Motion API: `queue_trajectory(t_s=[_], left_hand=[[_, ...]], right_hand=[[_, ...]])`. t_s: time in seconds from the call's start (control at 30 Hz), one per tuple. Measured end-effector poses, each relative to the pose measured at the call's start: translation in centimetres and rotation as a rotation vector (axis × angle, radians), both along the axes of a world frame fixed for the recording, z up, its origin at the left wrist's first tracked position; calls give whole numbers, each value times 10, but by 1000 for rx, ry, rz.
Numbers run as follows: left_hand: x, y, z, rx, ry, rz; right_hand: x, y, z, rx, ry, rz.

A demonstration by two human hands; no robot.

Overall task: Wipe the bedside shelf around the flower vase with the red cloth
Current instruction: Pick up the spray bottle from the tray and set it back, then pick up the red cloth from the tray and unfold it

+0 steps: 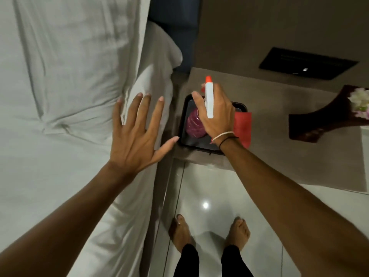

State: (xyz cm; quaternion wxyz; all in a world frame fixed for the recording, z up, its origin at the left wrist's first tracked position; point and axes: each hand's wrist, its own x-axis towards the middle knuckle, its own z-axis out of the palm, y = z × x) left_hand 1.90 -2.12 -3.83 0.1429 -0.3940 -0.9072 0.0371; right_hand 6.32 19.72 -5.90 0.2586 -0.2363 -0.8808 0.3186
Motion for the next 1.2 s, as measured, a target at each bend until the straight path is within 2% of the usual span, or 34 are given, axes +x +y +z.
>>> queue_trajectory(t_s=[0.17, 0.3, 0.37, 0.47, 0.53, 0.6, 0.67, 0.73, 0.83, 0.9, 1.0, 1.1, 1.2], left_hand=[[5, -8, -7, -9, -82, 48], [31, 3, -10, 27, -168, 19], [50, 22, -16, 55, -348, -36], [73, 62, -33, 107, -751, -45], [81, 100, -48, 184, -938, 37], [83, 137, -63, 260, -1045, 133], [81, 166, -76, 300, -1091, 211], [80, 191, -87, 315, -1098, 289], [77, 213, -99, 340, -1094, 442], [74, 224, -105, 389, -1079, 520], [67, 236, -109, 510, -1174, 651], [64, 240, -109, 695, -1323, 779], [68, 235, -103, 826, -1496, 691]], right_hand=[[-13, -3, -15, -65, -45, 41], [29, 18, -30, -153, -144, 105], [67, 31, -43, -179, -141, 23], [112, 50, -65, -293, -115, -196], [127, 71, -80, -510, -121, -368], [128, 90, -90, -848, -124, -486], [119, 102, -98, -1101, -153, -479], [113, 110, -106, -1121, -214, -428], [108, 114, -112, -1002, -267, -435], [108, 117, -117, -960, -226, -448], [110, 120, -120, -943, -173, -424], [121, 124, -115, -1055, -140, -371], [141, 129, -103, -1325, -2, -377]])
